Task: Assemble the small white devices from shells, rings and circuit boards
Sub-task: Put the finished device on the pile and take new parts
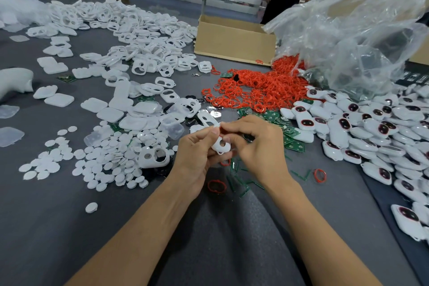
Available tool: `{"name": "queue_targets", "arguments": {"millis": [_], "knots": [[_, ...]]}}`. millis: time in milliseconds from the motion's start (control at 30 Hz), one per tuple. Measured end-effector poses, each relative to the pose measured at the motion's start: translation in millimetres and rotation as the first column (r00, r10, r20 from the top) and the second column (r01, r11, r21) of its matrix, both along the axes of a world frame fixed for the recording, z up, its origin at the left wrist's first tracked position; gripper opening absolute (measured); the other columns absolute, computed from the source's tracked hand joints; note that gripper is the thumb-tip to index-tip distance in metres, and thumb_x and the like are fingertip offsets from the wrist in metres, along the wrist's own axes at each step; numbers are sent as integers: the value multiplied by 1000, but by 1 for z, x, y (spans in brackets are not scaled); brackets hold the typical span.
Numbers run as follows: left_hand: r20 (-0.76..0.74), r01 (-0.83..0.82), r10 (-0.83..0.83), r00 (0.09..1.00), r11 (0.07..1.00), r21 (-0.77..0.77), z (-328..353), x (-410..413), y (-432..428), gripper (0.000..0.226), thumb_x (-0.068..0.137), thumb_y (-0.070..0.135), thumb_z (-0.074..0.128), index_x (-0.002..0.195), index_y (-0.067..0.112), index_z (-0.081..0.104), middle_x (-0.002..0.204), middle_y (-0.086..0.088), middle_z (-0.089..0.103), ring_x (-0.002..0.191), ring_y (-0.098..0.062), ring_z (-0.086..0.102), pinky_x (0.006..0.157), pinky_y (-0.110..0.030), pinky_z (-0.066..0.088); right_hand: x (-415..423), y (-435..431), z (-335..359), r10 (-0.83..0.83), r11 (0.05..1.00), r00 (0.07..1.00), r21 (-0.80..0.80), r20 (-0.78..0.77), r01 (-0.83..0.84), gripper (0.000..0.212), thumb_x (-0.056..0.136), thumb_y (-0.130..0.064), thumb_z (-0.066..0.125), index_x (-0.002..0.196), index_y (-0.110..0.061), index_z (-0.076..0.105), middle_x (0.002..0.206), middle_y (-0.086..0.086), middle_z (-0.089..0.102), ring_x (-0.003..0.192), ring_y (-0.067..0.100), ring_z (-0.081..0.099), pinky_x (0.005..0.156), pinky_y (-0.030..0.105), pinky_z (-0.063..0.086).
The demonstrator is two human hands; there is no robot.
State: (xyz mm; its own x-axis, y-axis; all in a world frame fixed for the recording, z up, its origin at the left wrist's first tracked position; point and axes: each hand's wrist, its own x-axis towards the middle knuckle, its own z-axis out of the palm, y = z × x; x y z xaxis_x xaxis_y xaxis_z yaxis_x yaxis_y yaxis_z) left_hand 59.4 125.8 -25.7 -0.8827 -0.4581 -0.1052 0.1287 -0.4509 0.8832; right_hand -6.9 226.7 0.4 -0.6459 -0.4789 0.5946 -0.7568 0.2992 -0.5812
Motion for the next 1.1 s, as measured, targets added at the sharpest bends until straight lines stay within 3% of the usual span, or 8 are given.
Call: {"name": "queue_targets", "arguments": {"millis": [167, 300, 433, 500, 600, 767, 933, 1100], "knots": [[16, -23, 25, 1000, 993, -115, -1, 0, 2, 25, 100, 15, 50, 88, 10, 71, 76, -6, 69, 58, -19, 70, 64, -37, 57, -1, 0, -3, -15, 1000, 1000, -2, -27, 15, 21, 68, 4, 77, 86, -7, 78, 76, 7, 71, 73, 19, 62, 71, 11, 42], [11, -38, 40, 999, 986, -165, -2, 0, 4, 25, 101, 17, 50, 89, 12, 72, 80, -4, 71, 61, -18, 71, 73, -43, 55, -1, 1, -5, -14, 1000, 999, 1, -34, 14, 21, 70, 1, 77, 88, -10, 78, 77, 5, 71, 75, 22, 63, 71, 24, 47], [-59, -20, 15, 998, 996, -84, 0, -1, 3, 23, 99, 18, 51, 94, 9, 71, 80, -12, 67, 56, -22, 63, 71, -36, 60, -8, 2, -3, 92, 991, 972, -116, 216, -68, 29, 71, 1, 77, 93, -17, 76, 89, 3, 67, 90, 21, 60, 81, 31, 46], [-91, -2, -5, 996, 997, -73, 0, -2, 2, 22, 98, 16, 51, 95, 7, 71, 81, -14, 69, 65, -25, 66, 73, -35, 62, -12, 6, -1, 233, 954, 892, -268, 388, -133, 33, 70, 5, 75, 97, -15, 73, 95, 5, 66, 93, 22, 62, 82, 35, 49], [-116, 30, -44, 992, 993, -118, 0, -1, 0, 22, 98, 15, 51, 95, 10, 73, 85, -12, 74, 80, -26, 73, 72, -33, 61, -16, 12, -1, 456, 872, 647, -452, 611, -189, 31, 70, -1, 73, 99, -12, 74, 90, 6, 72, 82, 17, 67, 74, 27, 53], [-135, 33, -63, 989, 976, -214, 0, 1, 1, 23, 98, 13, 51, 96, 18, 74, 90, -4, 75, 83, -23, 74, 72, -33, 61, -21, 15, -7, 570, 821, 349, -537, 744, -195, 38, 74, -10, 67, 112, -7, 67, 95, 13, 73, 80, 23, 69, 72, 34, 57], [-126, 20, -53, 991, 967, -253, 1, 1, 2, 28, 99, 9, 51, 92, 23, 74, 86, -3, 76, 80, -25, 74, 61, -23, 57, -20, 13, -10, 564, 822, 357, -545, 744, -163, 27, 76, -10, 65, 101, -3, 70, 85, 12, 73, 72, 22, 69, 59, 33, 57], [-97, -17, -13, 995, 955, -296, 0, -2, 5, 24, 100, 10, 50, 95, 21, 71, 79, 3, 75, 75, -24, 74, 74, -48, 56, -11, 6, -9, 487, 854, 516, -509, 704, -112, 14, 84, 0, 59, 92, -4, 71, 74, 8, 72, 61, 17, 65, 52, 27, 55]]}}
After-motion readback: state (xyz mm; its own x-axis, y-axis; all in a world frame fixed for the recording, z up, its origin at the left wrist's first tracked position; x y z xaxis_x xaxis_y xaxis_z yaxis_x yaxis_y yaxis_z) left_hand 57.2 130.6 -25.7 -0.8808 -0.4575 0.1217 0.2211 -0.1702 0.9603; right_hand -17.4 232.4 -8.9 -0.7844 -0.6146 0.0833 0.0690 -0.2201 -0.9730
